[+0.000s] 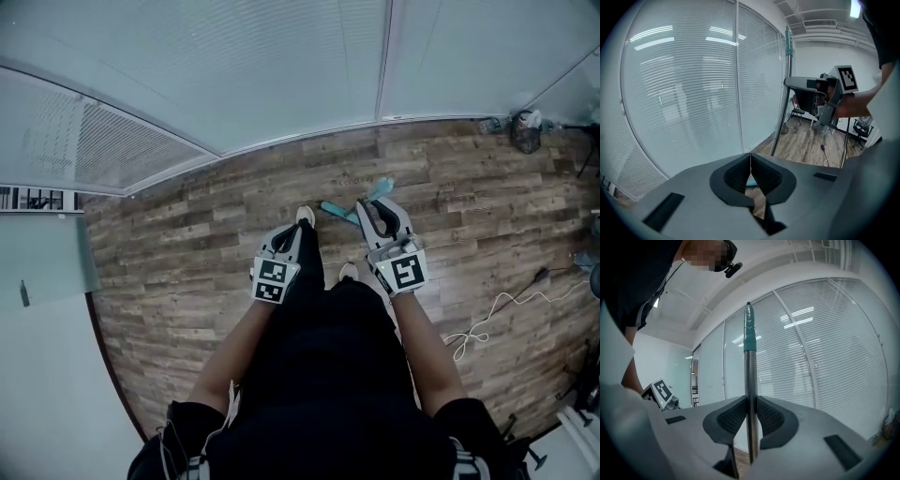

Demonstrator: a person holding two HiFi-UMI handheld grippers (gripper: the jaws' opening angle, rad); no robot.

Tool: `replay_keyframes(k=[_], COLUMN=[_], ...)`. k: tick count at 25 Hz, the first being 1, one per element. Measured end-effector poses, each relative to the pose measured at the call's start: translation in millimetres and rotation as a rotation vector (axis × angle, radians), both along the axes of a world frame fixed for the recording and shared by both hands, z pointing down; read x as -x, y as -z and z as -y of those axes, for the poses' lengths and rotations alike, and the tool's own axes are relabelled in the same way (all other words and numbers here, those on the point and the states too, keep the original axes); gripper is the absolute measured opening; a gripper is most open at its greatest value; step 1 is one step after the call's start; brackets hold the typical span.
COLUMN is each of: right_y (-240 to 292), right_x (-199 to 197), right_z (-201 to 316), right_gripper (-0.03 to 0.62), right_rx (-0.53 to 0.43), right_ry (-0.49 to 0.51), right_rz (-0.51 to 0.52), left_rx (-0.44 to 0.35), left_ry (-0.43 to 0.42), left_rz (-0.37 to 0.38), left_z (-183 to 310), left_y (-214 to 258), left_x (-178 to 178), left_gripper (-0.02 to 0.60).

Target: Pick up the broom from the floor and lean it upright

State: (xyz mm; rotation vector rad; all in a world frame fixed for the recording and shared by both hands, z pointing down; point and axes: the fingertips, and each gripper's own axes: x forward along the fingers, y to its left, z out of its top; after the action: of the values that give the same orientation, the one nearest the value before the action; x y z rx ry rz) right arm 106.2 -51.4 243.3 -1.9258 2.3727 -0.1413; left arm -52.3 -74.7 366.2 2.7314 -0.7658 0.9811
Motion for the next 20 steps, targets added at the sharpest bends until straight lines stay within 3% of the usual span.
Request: replay_keyframes(k=[8, 11, 20], right_y=[-5.3, -14.9, -41.6], right_x=[-17.0, -26.5, -70.7], right_z=[6.2, 15.5, 64.5], right_gripper=[0.079, 0.079, 0.080], right_rx=[0.042, 0.056, 0.110], right_ry=[-0.068, -0.085, -0.148], right_rz=[-0.001, 0.001, -0.034], left_rx=[0.035, 0.014, 0.087], left_ry=[-0.092, -0.130, -0.217], left_rz=[-0.047, -0.067, -0.051], left_z=[15.2, 29.4, 83.0], left_y=[-13.3, -20.9, -47.9], left_x=[-42.4, -59.5, -105.4], left_gripper=[0.020, 0.020, 0.020])
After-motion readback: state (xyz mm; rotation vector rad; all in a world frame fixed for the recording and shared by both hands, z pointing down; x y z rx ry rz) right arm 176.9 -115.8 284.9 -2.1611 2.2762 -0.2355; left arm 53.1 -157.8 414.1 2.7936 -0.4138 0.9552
